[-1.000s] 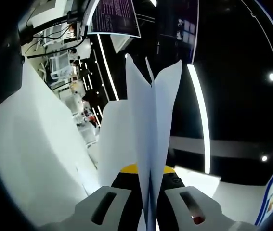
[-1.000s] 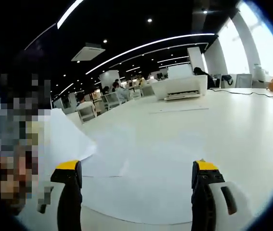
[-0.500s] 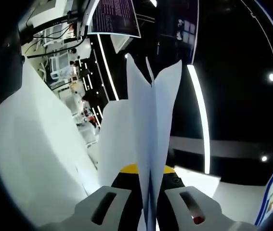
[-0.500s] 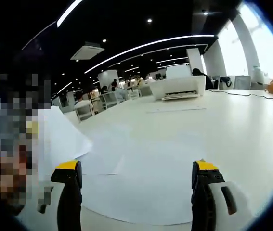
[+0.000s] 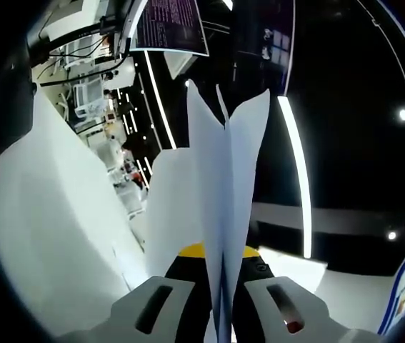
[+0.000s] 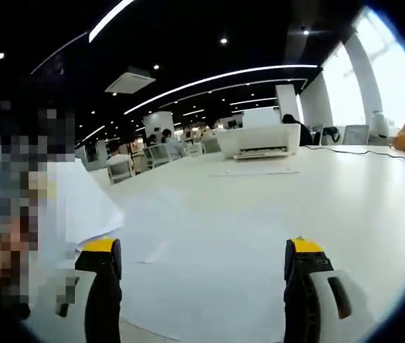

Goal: Organize the stack of printing papers by aligning and flattening the scattered papers on the table

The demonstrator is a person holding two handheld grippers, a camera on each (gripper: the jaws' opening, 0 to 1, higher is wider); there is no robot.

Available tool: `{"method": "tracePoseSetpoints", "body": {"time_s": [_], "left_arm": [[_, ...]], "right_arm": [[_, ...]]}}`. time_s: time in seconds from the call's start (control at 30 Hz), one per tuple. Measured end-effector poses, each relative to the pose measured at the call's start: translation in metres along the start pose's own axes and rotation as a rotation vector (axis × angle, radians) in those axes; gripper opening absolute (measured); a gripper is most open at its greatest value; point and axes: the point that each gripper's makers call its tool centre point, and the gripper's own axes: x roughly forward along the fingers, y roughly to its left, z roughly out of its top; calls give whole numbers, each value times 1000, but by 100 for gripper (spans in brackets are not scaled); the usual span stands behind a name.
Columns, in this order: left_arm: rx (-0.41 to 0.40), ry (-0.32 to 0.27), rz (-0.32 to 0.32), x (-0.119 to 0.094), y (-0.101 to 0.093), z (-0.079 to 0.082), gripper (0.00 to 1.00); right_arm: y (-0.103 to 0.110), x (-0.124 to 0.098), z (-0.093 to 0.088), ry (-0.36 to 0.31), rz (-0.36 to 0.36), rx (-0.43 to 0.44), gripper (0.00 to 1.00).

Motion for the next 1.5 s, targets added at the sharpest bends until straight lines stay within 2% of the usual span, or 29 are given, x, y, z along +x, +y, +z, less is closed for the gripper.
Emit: {"method": "tracePoseSetpoints", "body": {"time_s": [0.17, 0.57, 0.83, 1.13, 1.5], "left_arm": [[1, 0, 1, 0, 0, 0, 7], [1, 1, 3, 0, 2, 0, 7], [-2, 2, 3, 0, 2, 1, 7], [-4, 3, 3, 0, 2, 0, 7], [-10, 4, 2, 0, 2, 0, 7]], "right_arm": [[-3, 6, 5, -8, 9, -15, 90], [2, 26, 6, 41, 41, -62, 90], [6, 41, 16, 49, 48, -87, 90], [-3, 57, 23, 56, 32, -104, 90], [-24, 76, 10, 111, 14, -104, 90]]}}
